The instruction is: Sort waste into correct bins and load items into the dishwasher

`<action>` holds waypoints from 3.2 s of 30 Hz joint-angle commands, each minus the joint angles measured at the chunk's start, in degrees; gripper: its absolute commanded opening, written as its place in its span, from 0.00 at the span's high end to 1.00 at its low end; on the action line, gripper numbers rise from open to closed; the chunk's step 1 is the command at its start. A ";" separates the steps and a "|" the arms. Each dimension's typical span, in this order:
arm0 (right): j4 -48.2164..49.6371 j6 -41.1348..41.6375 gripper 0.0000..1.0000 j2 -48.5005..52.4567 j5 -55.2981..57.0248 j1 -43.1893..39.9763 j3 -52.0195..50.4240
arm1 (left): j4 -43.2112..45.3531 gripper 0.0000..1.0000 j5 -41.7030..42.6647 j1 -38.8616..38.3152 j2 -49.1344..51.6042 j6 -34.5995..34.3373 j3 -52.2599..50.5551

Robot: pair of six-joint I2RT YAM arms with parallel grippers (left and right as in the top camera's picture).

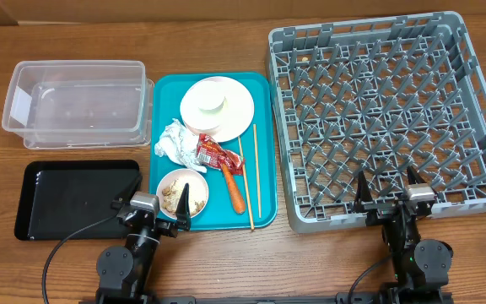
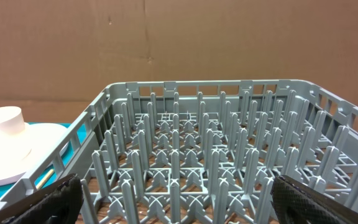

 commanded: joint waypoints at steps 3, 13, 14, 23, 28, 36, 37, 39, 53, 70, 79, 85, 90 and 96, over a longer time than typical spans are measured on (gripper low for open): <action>0.48 0.00 0.00 -0.50 -0.11 -0.15 -0.61 | -0.15 0.00 -0.59 0.31 -0.50 0.87 -0.24; 0.48 -0.02 0.00 -0.50 -0.11 -0.15 -0.61 | -0.15 0.00 -0.59 0.33 -0.50 0.87 -0.24; 0.48 -0.02 0.00 -0.50 -0.11 -0.15 -0.61 | -0.15 0.00 -0.59 0.31 -0.50 0.87 -0.24; 0.48 -0.02 0.00 -0.50 -0.11 -0.15 -0.61 | -0.15 0.00 -0.59 0.31 -0.50 0.87 -0.24; 0.48 0.00 0.00 -0.50 -0.11 -0.15 -0.61 | -0.15 0.00 -0.59 0.31 -0.50 0.87 -0.24; 0.48 -0.02 0.00 -0.50 -0.11 -0.15 -0.61 | -0.15 0.00 -0.59 0.31 -0.50 0.87 -0.24; 0.48 -0.02 0.00 -0.50 -0.11 -0.15 -0.61 | -0.15 0.00 -0.59 0.31 -0.48 0.87 -0.24; 0.48 -0.02 0.00 -0.50 -0.11 -0.15 -0.61 | -0.15 0.00 -0.59 0.31 -0.50 0.87 -0.24; 0.48 -0.02 0.00 -0.50 -0.11 -0.15 -0.61 | 2.89 0.00 -1.07 0.31 -0.50 1.33 -0.24; 0.48 -0.02 0.00 -0.50 -0.11 -0.15 -0.61 | -32.30 0.00 7.58 0.28 16.74 1.29 44.33; 0.48 -0.02 0.00 -0.50 -0.11 -0.15 -0.61 | -67.10 0.00 8.96 0.28 49.55 1.18 84.32; 0.48 -0.02 0.00 -0.50 -0.11 -0.15 -0.61 | -78.49 0.00 10.01 0.26 62.77 0.20 95.84; 0.48 -0.02 0.00 -0.50 -0.11 -0.15 -0.61 | -76.74 0.00 10.05 0.28 69.64 0.17 96.02; 0.48 0.00 0.00 -0.50 -0.11 -0.15 -0.61 | -77.42 0.34 10.36 -0.02 76.06 -3.28 95.97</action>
